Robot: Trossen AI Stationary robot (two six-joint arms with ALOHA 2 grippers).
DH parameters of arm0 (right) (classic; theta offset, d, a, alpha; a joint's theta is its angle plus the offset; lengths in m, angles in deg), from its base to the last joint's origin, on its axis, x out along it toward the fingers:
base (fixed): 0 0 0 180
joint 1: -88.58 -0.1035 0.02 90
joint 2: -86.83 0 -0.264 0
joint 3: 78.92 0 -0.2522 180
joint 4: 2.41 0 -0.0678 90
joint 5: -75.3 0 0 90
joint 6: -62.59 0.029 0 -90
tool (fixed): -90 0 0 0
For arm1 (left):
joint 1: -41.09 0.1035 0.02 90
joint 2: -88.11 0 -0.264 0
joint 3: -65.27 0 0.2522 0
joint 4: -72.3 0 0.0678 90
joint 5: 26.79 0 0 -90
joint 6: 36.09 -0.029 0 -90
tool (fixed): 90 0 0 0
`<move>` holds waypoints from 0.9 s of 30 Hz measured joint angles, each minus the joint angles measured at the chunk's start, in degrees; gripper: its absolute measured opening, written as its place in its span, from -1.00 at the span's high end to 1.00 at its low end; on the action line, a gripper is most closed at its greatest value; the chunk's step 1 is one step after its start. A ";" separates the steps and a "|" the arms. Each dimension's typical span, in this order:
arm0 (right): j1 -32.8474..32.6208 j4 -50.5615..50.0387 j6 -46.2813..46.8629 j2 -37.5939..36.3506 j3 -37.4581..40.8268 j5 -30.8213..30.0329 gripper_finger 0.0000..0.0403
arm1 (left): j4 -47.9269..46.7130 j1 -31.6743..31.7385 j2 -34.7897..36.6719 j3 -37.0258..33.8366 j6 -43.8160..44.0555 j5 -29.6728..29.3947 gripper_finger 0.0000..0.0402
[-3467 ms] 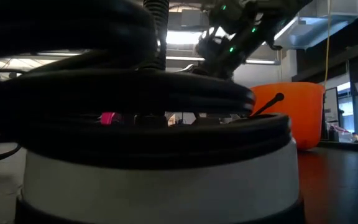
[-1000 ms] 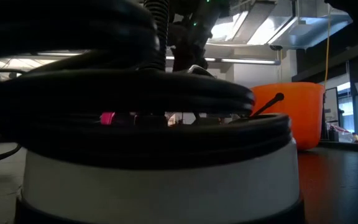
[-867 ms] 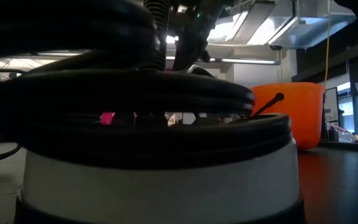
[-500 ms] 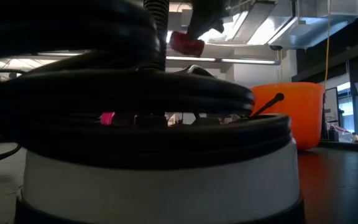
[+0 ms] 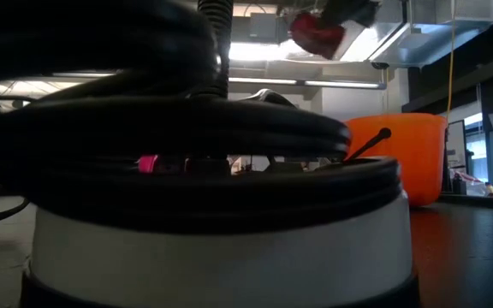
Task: Sort candy
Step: Put the red candy into the orange bucket
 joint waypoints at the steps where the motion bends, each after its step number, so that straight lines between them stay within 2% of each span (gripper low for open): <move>1: -0.54 0.37 0.95 -1.92 1.95 -0.94 0.98 | 0.09 0.00 0.03 0.00 -0.01 -0.03 0.25; 5: -1.61 0.53 5.13 -8.93 9.09 -4.55 0.98 | 0.35 0.00 0.02 0.00 -0.03 -0.34 0.25; 13: -1.35 1.80 12.70 -20.25 21.50 -7.85 0.98 | 0.28 0.00 0.02 0.01 -0.06 -1.49 0.25; 20: -1.37 2.33 16.93 -25.47 28.67 -8.60 0.98 | 0.28 0.00 0.02 0.02 -0.08 -1.57 0.25; 27: -1.37 2.42 17.53 -26.99 30.53 -9.78 0.98 | 0.28 0.00 0.02 0.02 -0.10 -2.73 0.25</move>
